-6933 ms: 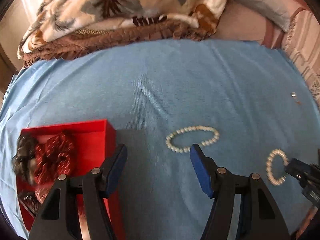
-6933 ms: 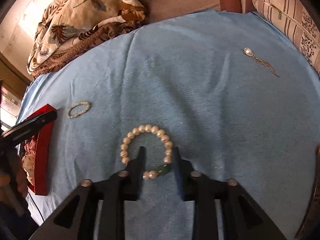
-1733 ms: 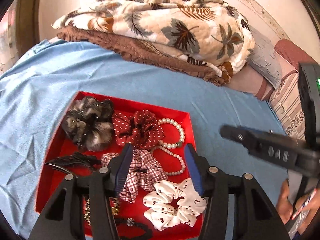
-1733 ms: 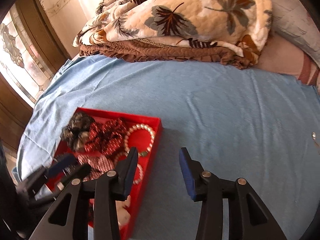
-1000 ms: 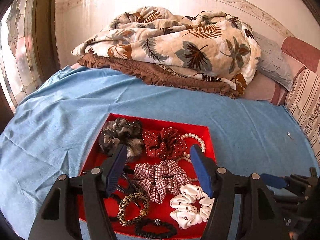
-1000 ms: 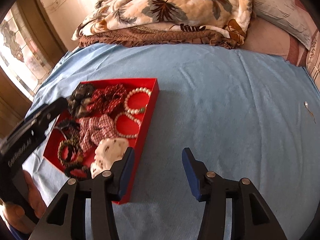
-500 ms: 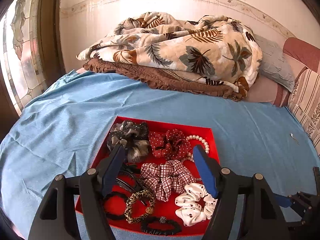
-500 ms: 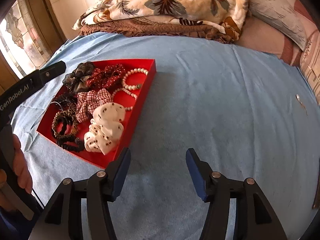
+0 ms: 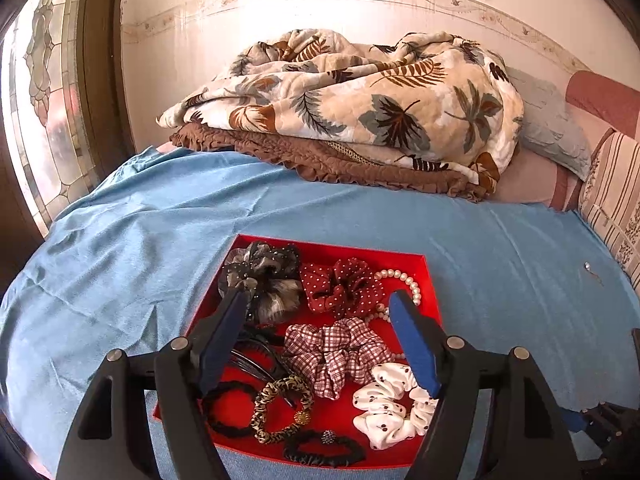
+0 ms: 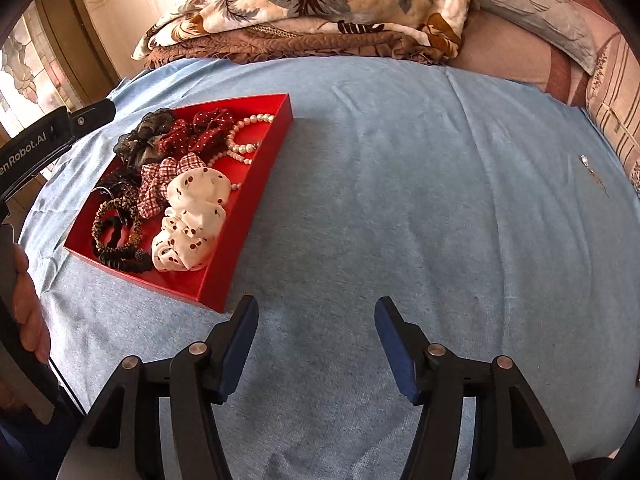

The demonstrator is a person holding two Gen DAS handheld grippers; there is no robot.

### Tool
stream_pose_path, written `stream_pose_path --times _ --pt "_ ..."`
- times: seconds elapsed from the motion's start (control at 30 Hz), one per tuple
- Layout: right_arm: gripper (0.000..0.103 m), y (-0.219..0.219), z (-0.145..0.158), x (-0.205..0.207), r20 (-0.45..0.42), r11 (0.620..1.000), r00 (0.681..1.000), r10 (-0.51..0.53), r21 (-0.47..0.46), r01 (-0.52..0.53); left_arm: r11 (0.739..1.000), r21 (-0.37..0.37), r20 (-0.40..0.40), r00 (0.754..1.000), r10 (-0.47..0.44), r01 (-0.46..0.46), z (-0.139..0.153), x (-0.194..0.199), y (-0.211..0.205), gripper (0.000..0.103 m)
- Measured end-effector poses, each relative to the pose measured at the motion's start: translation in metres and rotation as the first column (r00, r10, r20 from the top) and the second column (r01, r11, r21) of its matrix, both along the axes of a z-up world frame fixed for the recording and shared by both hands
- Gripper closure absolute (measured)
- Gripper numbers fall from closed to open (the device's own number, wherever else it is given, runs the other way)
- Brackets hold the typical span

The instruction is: Organize jewelry

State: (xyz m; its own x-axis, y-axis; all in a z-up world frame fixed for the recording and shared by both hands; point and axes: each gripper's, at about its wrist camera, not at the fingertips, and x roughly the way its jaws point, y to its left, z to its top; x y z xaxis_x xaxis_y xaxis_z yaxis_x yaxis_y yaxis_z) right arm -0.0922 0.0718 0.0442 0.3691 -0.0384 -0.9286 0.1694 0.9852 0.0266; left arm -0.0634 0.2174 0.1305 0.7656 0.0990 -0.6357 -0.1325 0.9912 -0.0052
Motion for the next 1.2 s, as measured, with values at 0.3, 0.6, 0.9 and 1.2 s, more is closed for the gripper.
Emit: stream_pose_path --times 0.3,0.6,0.9,1.2 --pt "0.031 0.000 -0.002 0.000 0.014 1.000 1.000 -0.006 0.000 0.006 0.992 0.041 0.075 0.991 0.115 -0.118 0.013 -0.002 0.031 0.020" --pt "0.030 0.003 0.009 -0.022 0.065 0.999 0.998 0.026 -0.038 -0.024 0.977 0.072 0.150 0.971 0.187 -0.199 0.032 -0.021 0.028 0.008" --pt "0.028 -0.015 0.019 -0.066 0.142 0.997 0.989 0.027 -0.069 -0.017 0.899 0.295 0.334 0.916 0.222 -0.326 0.062 -0.108 -0.025 0.000" --pt "0.021 -0.037 0.028 -0.098 0.271 0.995 0.962 0.002 -0.099 0.025 0.926 0.291 0.263 0.951 0.164 -0.240 0.073 -0.159 -0.076 0.000"
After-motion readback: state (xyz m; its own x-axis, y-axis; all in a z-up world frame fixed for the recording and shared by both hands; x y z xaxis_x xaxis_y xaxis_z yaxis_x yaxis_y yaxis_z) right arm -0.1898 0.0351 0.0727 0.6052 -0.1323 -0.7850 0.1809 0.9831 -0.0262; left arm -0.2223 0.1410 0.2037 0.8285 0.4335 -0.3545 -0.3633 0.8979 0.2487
